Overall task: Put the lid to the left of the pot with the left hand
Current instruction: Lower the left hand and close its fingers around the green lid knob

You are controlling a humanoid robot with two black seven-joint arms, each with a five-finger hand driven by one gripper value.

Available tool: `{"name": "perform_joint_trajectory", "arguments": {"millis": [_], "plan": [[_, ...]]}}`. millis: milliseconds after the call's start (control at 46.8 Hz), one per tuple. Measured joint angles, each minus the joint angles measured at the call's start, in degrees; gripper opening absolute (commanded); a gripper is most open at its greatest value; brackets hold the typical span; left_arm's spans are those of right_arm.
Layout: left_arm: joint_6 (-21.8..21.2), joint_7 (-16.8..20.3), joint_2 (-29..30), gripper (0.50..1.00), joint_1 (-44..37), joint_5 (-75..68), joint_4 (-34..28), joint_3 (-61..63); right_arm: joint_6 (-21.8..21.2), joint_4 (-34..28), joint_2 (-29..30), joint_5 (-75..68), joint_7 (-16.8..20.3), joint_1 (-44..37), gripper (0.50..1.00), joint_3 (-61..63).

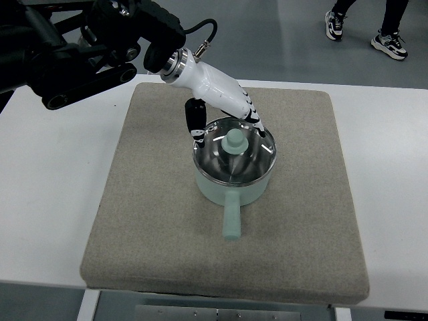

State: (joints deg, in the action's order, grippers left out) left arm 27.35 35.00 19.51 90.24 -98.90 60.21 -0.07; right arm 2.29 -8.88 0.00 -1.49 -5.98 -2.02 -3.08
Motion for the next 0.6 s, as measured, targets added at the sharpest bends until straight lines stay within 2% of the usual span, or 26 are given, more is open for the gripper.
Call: {"name": "perform_joint_trajectory", "arguments": {"millis": [64, 235, 342, 449, 598], "plan": [[0.00, 0.00, 0.00, 0.889, 0.00, -0.21, 0.00, 0.05, 0.00, 0.00, 0.00, 0.00, 0.00, 0.00, 0.924, 0.00], [0.06, 0.00, -0.08, 0.827, -0.04, -0.43, -0.01, 0.32, 0.00, 0.00, 0.00, 0.00, 0.00, 0.00, 0.924, 0.00], [0.04, 0.01, -0.50, 0.814, -0.14, -0.58, -0.09, 0.33, 0.00, 0.00, 0.00, 0.00, 0.00, 0.00, 0.924, 0.00], [-0.04, 0.00, -0.86, 0.778, -0.15, -0.57, -0.67, 0.33, 0.00, 0.00, 0.00, 0.00, 0.00, 0.00, 0.924, 0.00], [-0.10, 0.00, -1.30, 0.763, -0.15, -0.55, -1.28, 0.33, 0.00, 0.00, 0.00, 0.00, 0.00, 0.00, 0.924, 0.00]]}}
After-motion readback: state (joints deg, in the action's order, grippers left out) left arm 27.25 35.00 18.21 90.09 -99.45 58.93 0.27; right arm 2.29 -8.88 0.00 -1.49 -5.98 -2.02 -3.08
